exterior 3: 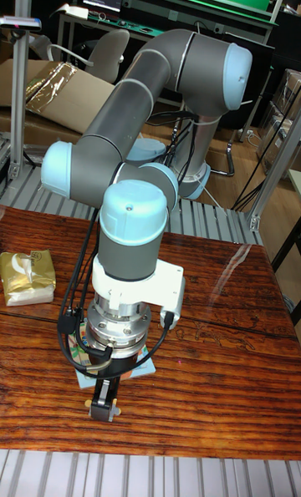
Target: Assemble one piece of a puzzle
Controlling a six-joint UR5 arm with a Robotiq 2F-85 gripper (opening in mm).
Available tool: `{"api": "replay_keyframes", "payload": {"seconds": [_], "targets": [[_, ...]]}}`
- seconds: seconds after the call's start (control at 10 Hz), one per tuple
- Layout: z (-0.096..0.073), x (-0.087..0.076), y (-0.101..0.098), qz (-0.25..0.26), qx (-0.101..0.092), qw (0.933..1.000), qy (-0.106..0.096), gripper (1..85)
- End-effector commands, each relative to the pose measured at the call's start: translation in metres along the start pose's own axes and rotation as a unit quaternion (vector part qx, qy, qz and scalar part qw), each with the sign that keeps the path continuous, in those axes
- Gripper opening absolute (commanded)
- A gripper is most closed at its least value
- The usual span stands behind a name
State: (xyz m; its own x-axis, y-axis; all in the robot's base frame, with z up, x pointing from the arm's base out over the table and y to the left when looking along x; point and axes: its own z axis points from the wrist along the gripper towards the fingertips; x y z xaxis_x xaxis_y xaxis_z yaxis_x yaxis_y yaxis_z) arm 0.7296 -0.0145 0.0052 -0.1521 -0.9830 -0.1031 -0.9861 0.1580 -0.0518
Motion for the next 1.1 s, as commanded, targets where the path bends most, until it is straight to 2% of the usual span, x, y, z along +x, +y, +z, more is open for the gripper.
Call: {"api": "replay_keyframes", "payload": {"seconds": [0.0,0.7,1.0], "targets": [[0.0029,-0.0036,-0.0009,0.002,0.001,1.0000,-0.005,52.3],[0.0075,-0.0039,0.0036,0.005,0.000,1.0000,-0.006,52.7],[0.0085,-0.0050,0.0041,0.006,-0.001,1.0000,-0.006,50.3]]}}
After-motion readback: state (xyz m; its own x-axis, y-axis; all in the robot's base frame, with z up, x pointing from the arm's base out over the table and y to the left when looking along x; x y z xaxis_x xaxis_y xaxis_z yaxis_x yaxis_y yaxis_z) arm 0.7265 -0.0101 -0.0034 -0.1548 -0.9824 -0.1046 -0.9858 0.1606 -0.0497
